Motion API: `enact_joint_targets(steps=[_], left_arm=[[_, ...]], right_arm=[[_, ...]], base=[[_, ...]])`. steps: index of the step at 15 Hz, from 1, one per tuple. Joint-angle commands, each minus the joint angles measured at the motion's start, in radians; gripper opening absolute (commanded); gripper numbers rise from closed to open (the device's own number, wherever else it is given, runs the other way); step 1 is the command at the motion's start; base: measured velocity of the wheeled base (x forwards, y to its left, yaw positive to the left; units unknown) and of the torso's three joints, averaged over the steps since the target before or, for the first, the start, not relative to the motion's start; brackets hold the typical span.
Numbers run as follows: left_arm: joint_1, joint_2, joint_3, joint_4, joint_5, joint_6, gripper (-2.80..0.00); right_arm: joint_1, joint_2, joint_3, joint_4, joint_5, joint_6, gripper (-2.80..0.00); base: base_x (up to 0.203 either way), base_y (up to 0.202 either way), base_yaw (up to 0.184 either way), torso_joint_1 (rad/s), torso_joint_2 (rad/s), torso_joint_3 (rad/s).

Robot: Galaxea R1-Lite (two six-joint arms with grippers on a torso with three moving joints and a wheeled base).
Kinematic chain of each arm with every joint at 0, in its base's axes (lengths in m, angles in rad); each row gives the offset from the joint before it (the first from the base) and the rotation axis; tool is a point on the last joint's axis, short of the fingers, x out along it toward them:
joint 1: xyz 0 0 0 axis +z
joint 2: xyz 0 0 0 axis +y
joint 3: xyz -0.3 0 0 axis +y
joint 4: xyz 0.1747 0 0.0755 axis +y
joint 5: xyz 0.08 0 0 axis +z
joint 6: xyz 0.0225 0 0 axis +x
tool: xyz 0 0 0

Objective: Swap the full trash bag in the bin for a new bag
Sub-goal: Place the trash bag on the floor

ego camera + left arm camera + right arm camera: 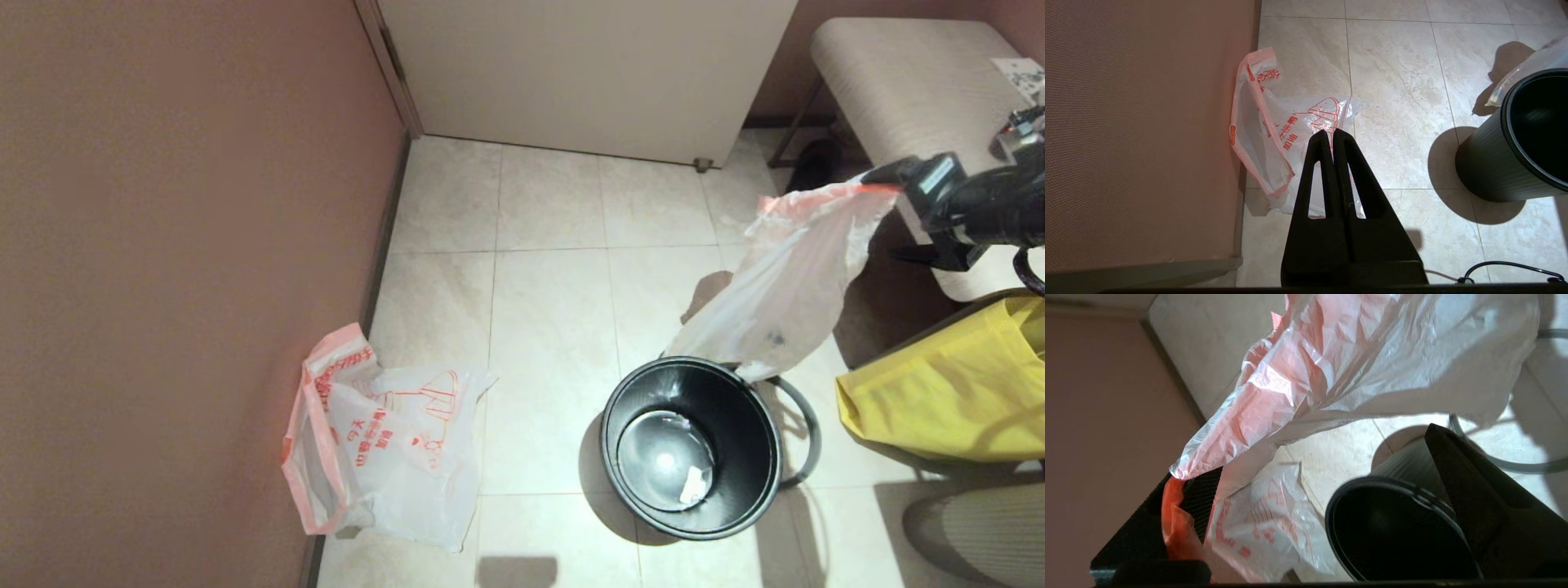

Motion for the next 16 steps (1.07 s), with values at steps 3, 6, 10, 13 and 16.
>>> enact_joint_targets(steps=[3,6,10,13,16], left_arm=[[0.000,0.001,0.000,-0.001,0.000,-0.001,-2.80],[0.000,0.001,0.000,-0.001,0.000,-0.001,-2.80],[0.000,0.001,0.000,-0.001,0.001,0.000,-2.80],[0.000,0.001,0.000,-0.001,0.001,0.000,-2.80],[0.000,0.001,0.000,-0.001,0.001,-0.001,-2.80]], right_arm=[[-0.019,0.056,0.073,-0.029,-0.025,-0.102,0.00],[-0.057,0.133,0.128,-0.119,-0.011,-0.020,0.00],[-0.054,0.138,0.118,-0.158,-0.024,0.031,0.00],[-0.026,0.093,0.126,-0.088,-0.150,-0.129,0.00],[-0.020,0.283,0.146,-0.019,-0.305,-0.211,0.00]], base=[[0.000,0.000,0.000,0.000,0.00,0.000],[0.000,0.000,0.000,0.000,0.00,0.000],[0.000,0.000,0.000,0.000,0.00,0.000],[0.000,0.000,0.000,0.000,0.00,0.000],[0.000,0.000,0.000,0.000,0.00,0.000]])
